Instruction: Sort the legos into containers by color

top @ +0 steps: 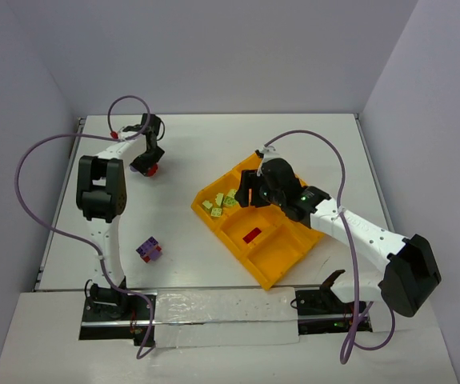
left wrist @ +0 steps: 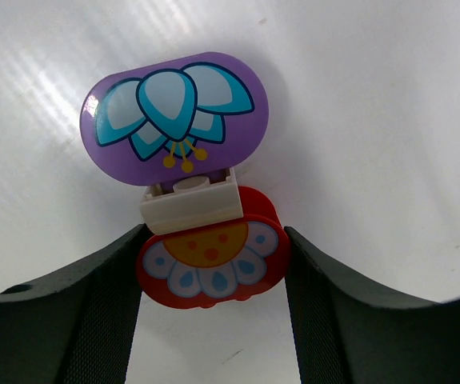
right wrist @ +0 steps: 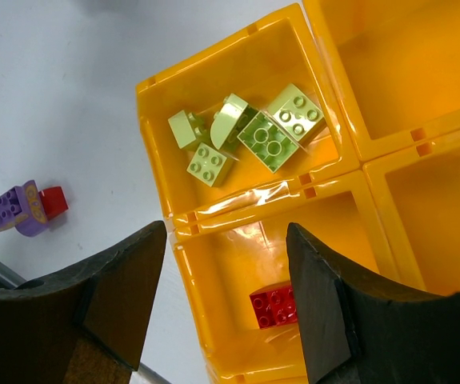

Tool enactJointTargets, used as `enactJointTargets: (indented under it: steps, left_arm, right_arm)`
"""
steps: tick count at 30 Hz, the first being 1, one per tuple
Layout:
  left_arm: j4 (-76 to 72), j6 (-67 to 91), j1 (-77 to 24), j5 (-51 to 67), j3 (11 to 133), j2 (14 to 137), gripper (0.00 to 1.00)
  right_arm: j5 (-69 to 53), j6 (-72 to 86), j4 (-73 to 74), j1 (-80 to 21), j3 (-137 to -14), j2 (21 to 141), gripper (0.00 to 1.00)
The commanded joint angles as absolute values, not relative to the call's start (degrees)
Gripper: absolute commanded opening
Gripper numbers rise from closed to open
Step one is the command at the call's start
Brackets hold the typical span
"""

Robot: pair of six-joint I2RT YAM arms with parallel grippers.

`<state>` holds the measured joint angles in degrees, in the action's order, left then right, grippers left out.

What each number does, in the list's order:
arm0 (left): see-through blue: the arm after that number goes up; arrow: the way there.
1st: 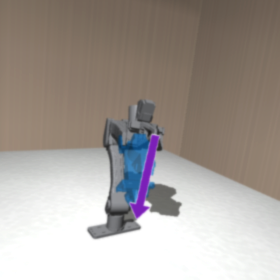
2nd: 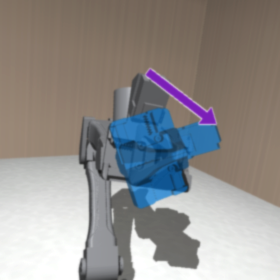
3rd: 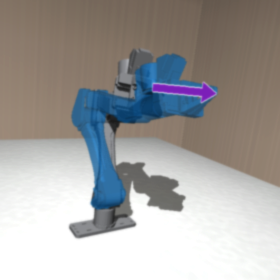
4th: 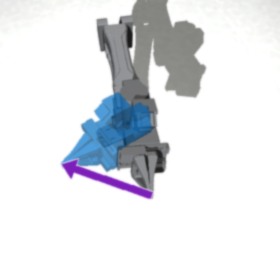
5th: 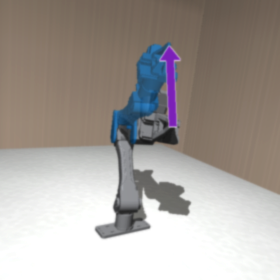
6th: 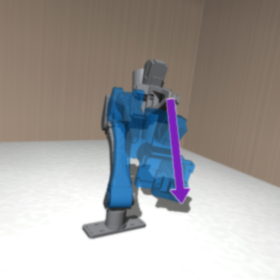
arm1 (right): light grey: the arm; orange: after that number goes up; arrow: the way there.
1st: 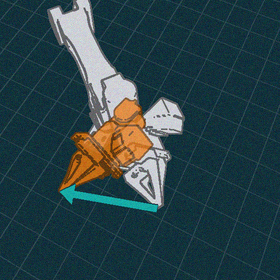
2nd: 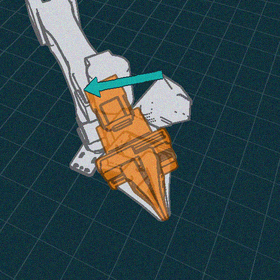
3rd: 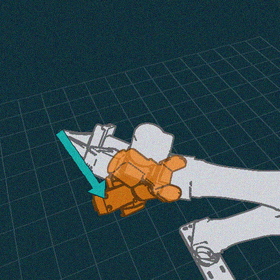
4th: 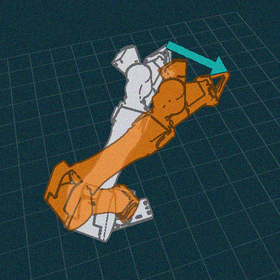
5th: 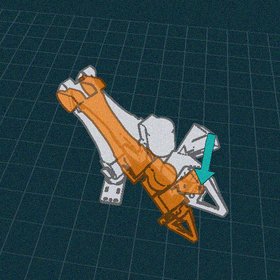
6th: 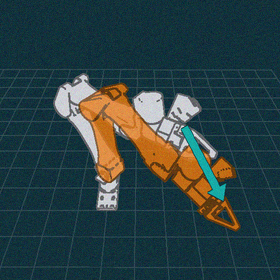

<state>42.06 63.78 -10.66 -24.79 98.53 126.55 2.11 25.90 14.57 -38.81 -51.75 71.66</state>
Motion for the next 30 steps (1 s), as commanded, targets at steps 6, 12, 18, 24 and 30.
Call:
enactJointTargets:
  steps: [6, 12, 18, 24, 30]
  left_arm:
    - [34.2, 55.8, -11.0, -16.3, 83.1, 112.4, 0.01]
    - [25.1, 43.7, -15.9, -3.6, 71.7, 99.0, 0.00]
    - [16.8, 35.5, -18.0, 14.9, 61.6, 85.2, 0.00]
    - [9.4, 31.3, -18.1, 26.2, 55.5, 72.7, 0.00]
    - [6.7, 29.8, -18.1, 33.7, 54.7, 70.3, 0.00]
  right_arm:
    - [2.1, 26.6, 12.0, -39.1, -53.9, 73.2, 0.69]
    - [3.6, 26.5, 13.0, -39.1, -55.8, 72.5, 0.69]
    - [5.5, 26.5, 12.7, -39.1, -56.9, 71.2, 0.69]
    - [2.6, 28.8, 9.3, -38.9, -59.1, 71.3, 0.69]
    - [1.3, 33.3, 6.0, -38.5, -62.7, 72.3, 0.72]
